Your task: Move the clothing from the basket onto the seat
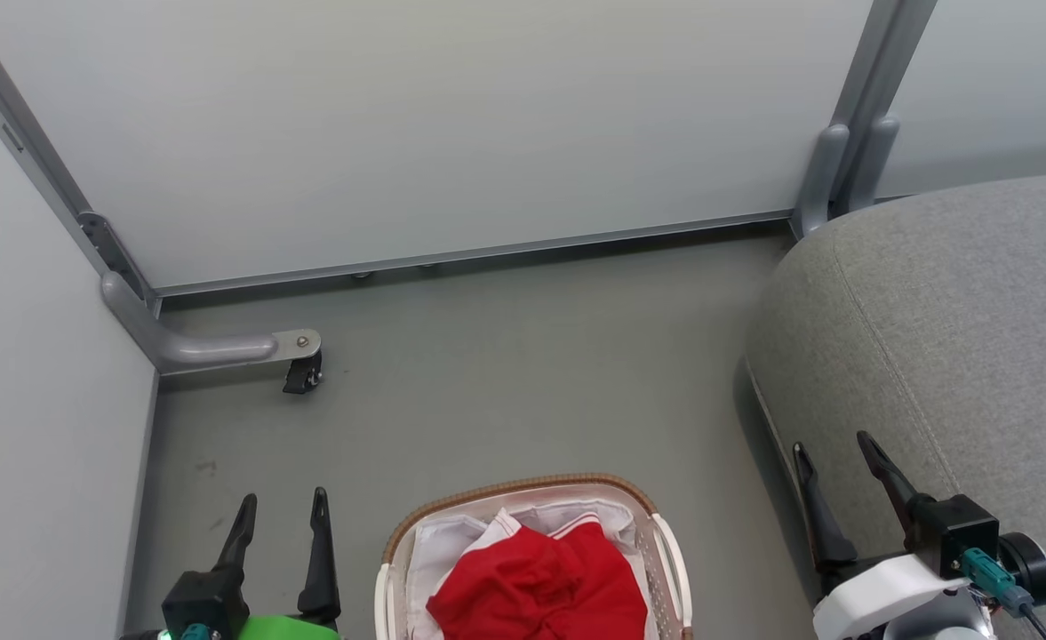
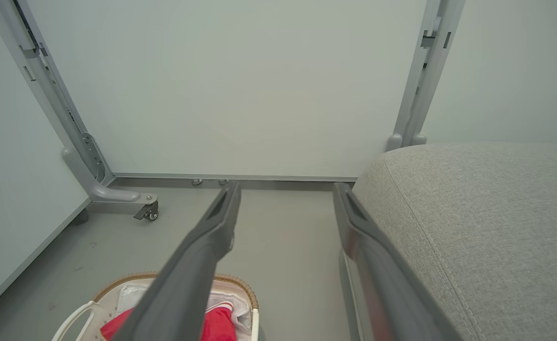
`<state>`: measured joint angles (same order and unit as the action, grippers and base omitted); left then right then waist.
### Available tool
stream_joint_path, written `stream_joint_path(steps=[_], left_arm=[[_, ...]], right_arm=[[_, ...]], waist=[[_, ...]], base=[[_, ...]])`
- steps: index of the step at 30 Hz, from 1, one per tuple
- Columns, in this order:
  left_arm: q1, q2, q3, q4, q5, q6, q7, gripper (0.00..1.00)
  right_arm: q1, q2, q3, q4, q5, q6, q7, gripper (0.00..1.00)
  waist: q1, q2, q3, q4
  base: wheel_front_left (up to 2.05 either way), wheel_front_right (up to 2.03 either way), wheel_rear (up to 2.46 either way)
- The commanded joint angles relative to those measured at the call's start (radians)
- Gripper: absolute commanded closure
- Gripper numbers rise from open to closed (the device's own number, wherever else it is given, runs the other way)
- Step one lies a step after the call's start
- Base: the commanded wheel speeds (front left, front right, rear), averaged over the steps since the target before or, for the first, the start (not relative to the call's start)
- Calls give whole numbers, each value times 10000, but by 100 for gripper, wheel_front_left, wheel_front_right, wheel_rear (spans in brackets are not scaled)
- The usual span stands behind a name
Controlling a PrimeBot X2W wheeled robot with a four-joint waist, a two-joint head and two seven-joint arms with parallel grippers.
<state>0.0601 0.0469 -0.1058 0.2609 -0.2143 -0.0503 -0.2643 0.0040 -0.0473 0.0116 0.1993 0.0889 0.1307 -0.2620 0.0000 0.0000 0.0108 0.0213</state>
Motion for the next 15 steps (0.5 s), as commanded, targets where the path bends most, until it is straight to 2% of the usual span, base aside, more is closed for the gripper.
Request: stream_joint_path(steps=[1,9,15], left_arm=[[14,62,-52,-94,187,-33,-4,0],[-828,59,-689,-367,842,-285,-2,0],[-2002,68,-1322,291,1556,-528,-1,0]], right_arm=[[-51,-57,12,-29,-23,1,-46,0],[-582,-51,168,-269,-117,-1,-35,0],[-1337,-47,279,-438,-27,-3,-35,0]], waist=[[0,0,74,-59],[0,0,1261,-564],[0,0,2725,-1111]], base=[[0,0,0],[0,0,0],[0,0,0]])
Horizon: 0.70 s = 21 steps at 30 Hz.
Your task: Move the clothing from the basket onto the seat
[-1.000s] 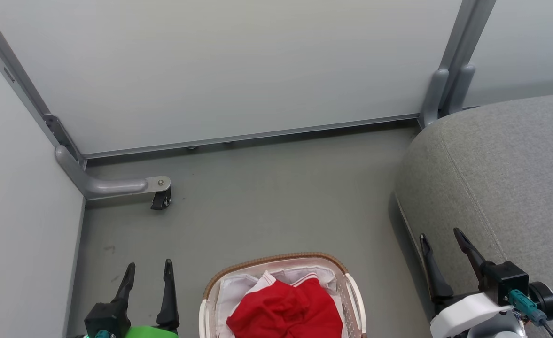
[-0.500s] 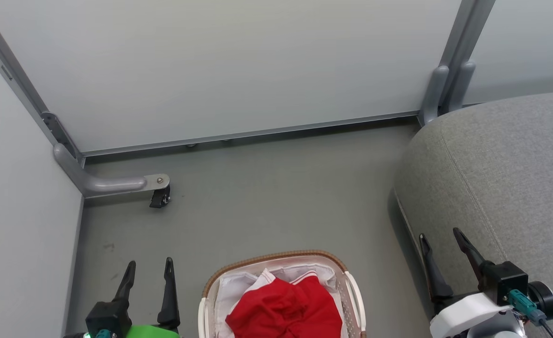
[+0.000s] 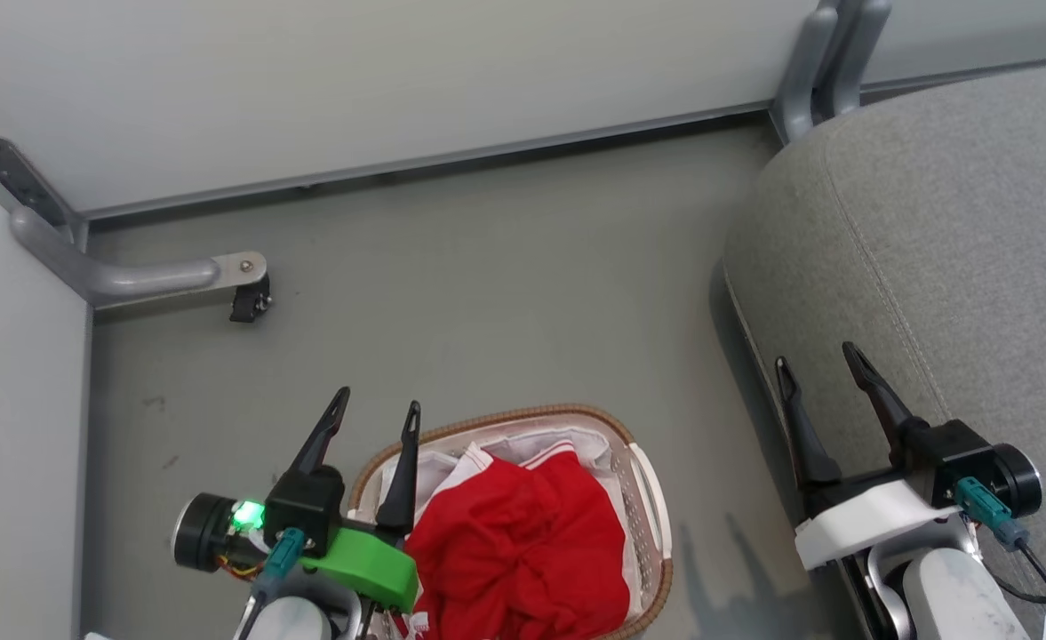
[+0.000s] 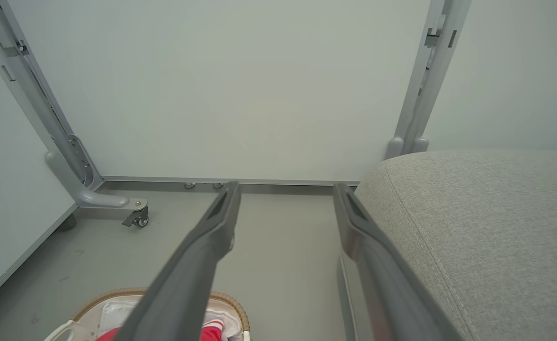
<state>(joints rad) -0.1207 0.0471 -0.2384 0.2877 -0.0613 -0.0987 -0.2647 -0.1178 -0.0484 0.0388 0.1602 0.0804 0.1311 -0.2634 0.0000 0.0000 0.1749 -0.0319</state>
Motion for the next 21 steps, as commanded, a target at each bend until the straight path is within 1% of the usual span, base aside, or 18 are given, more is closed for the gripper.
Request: stream_joint_path(steps=[1,5,9,14,18,21], left_arm=[[-439,103,-123,221,180,-73,2,0],[-1139,246,-644,1209,533,-187,3,0],[-1846,385,-1205,2636,727,-266,2,0],[-2821,732,-1931,4275,944,-306,3,0],[-3485,946,-2137,5548,817,-316,3,0],[-3940,986,-2200,6443,704,-320,3,0]], right_arm=[[-267,-34,58,-54,69,-6,-22,0],[-719,-36,160,-145,168,-6,-22,0],[-1075,-31,144,-216,319,-6,-22,0],[-1499,-27,307,-314,509,-6,-22,0],[-1777,-30,583,-460,700,-6,-22,0],[-1960,-25,681,-552,799,-6,-22,0]], waist=[[0,0,1326,-688],[0,0,2049,-1111],[0,0,2714,-1455],[0,0,3627,-1831],[0,0,4324,-2221],[0,0,4783,-2393]], base=[[0,0,0],[0,0,0],[0,0,0],[0,0,0],[0,0,0],[0,0,0]])
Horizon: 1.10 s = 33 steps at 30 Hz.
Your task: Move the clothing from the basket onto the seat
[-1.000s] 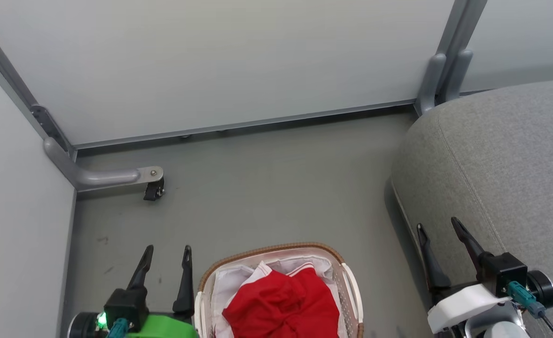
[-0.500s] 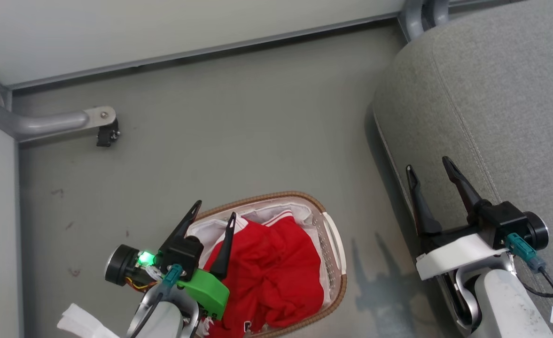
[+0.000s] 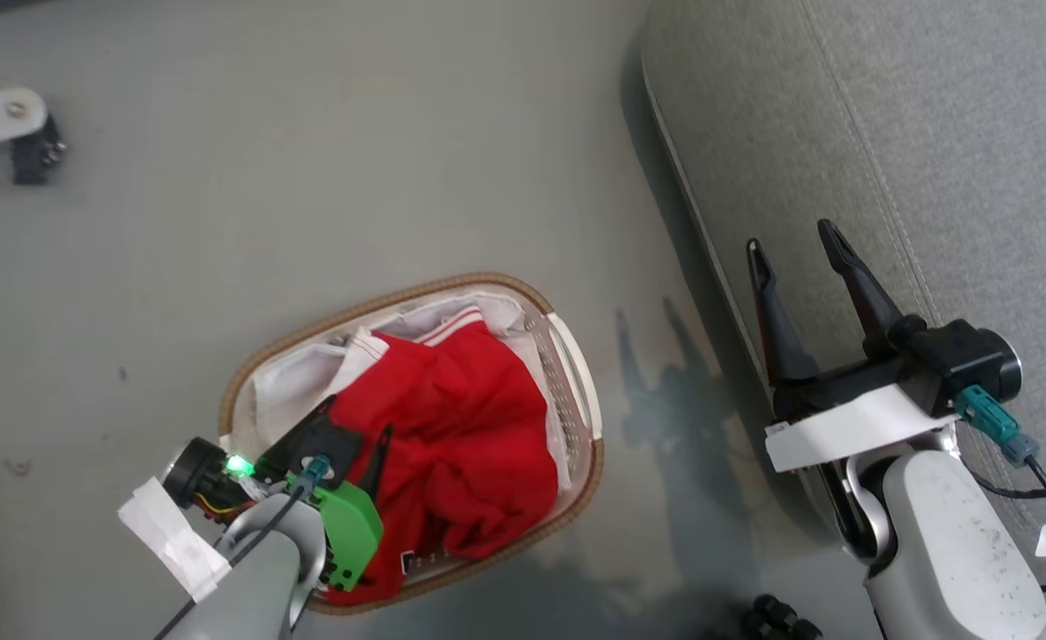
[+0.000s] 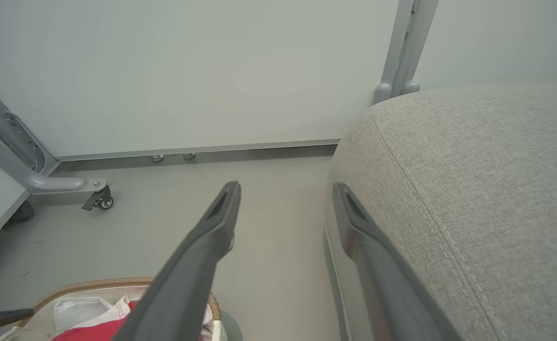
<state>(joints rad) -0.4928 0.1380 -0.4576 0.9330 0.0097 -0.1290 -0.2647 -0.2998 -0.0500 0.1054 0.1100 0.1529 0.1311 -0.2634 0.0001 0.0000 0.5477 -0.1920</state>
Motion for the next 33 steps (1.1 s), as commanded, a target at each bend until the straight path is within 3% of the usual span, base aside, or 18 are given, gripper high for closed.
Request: stream_joint_path(steps=[1,16,17,18,20,21,22,33], left_arm=[[-378,74,-60,327,-39,-19,3,0],[-2039,-71,118,2860,-463,363,40,0],[-2090,-97,147,2940,-525,365,69,15],[-2127,-119,157,2987,-561,362,53,43],[-2190,-178,165,3107,-640,351,109,71],[-2199,-205,148,3164,-684,337,144,91],[-2196,-232,98,3193,-675,302,138,100],[-1729,-489,-130,2986,-860,225,-8,100]], right_arm=[[-193,-10,69,-69,99,-6,-22,0],[-870,-15,285,-120,227,-6,-22,0],[-883,-15,293,-100,215,-6,-22,0],[-906,-15,302,-81,205,-6,-22,0],[-975,-15,327,-64,180,-6,-21,0],[-993,-15,337,-50,161,-6,-21,0],[-980,-16,341,-29,148,-6,-21,0],[-437,-18,306,293,-160,-6,-21,0]], waist=[[-1,0,1224,-840],[-1,0,2325,-897],[-1,0,2330,-885],[-1,0,2328,-877],[-1,0,2306,-866],[-1,0,2275,-857],[-1,0,2232,-845],[-1,0,1073,-458]], base=[[0,0,0],[0,0,0],[0,0,0],[0,0,0],[0,0,0],[0,0,0],[0,0,0],[0,0,0]])
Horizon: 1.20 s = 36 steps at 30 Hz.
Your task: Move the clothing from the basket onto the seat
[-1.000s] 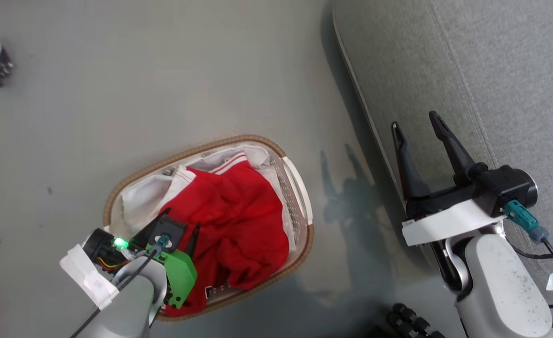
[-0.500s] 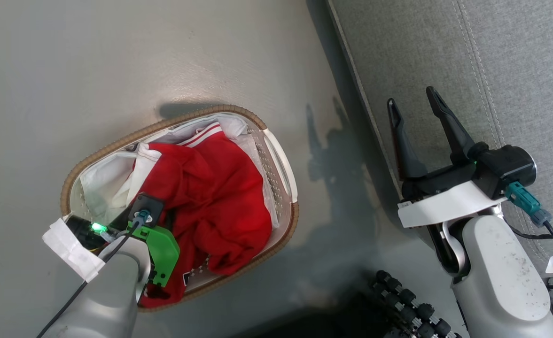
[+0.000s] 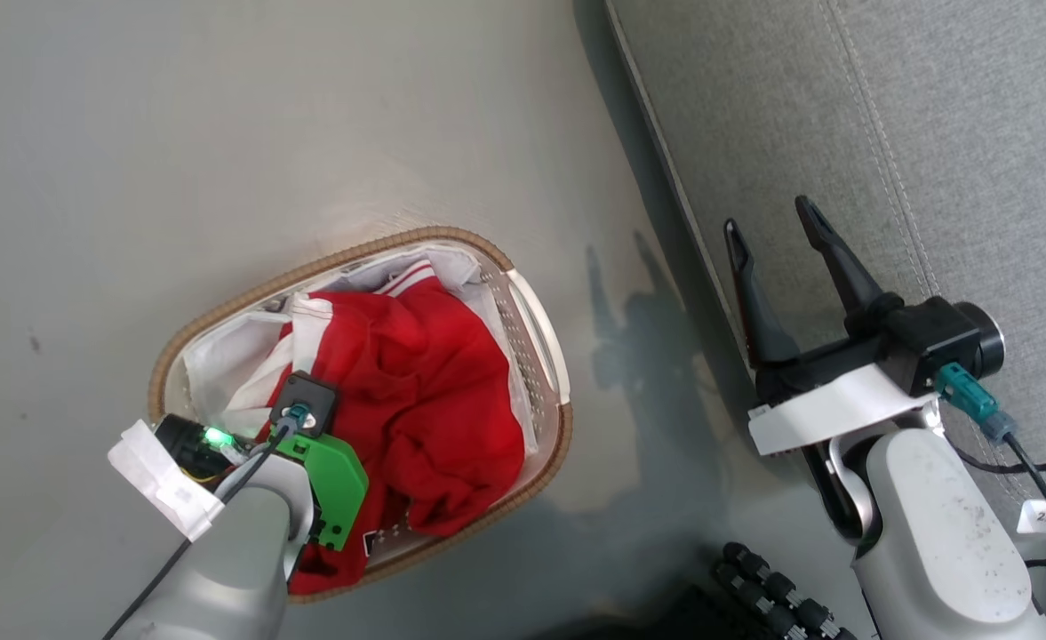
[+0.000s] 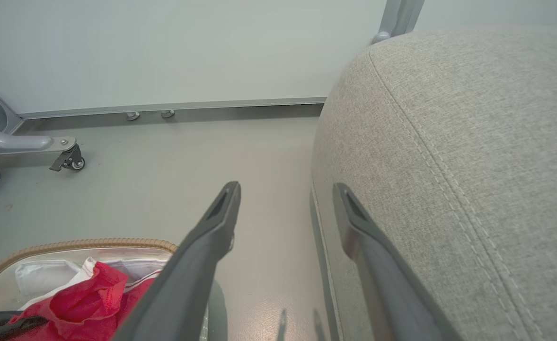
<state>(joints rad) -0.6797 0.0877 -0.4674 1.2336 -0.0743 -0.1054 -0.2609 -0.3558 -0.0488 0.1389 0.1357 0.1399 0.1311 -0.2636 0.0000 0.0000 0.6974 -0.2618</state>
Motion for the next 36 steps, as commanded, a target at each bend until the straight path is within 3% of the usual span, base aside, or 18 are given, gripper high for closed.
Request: stream_joint_path(steps=[1,12,22,28,36], left_arm=[[188,-16,-73,-164,-9,-28,-39,100],[1198,137,-756,-2607,213,-177,-37,100],[1609,719,-1702,-4634,323,-249,-39,100],[773,1246,-2880,-5296,-4,-255,-39,100],[-952,1724,-4029,-6309,-723,-245,387,100]], right_arm=[[193,-29,-10,78,-95,-6,-20,0],[951,-34,-130,581,-633,-6,-20,0],[2247,-37,-362,991,-938,-6,-19,0],[2869,-37,-203,1040,-976,-6,-19,0],[3122,-32,-59,973,-913,-6,-19,0]], waist=[[0,0,-579,321],[0,0,-2700,1273],[0,0,-5079,2196],[0,0,-6272,2403],[0,0,-6948,2416]], base=[[0,0,0],[0,0,0],[0,0,0],[0,0,0],[0,0,0]])
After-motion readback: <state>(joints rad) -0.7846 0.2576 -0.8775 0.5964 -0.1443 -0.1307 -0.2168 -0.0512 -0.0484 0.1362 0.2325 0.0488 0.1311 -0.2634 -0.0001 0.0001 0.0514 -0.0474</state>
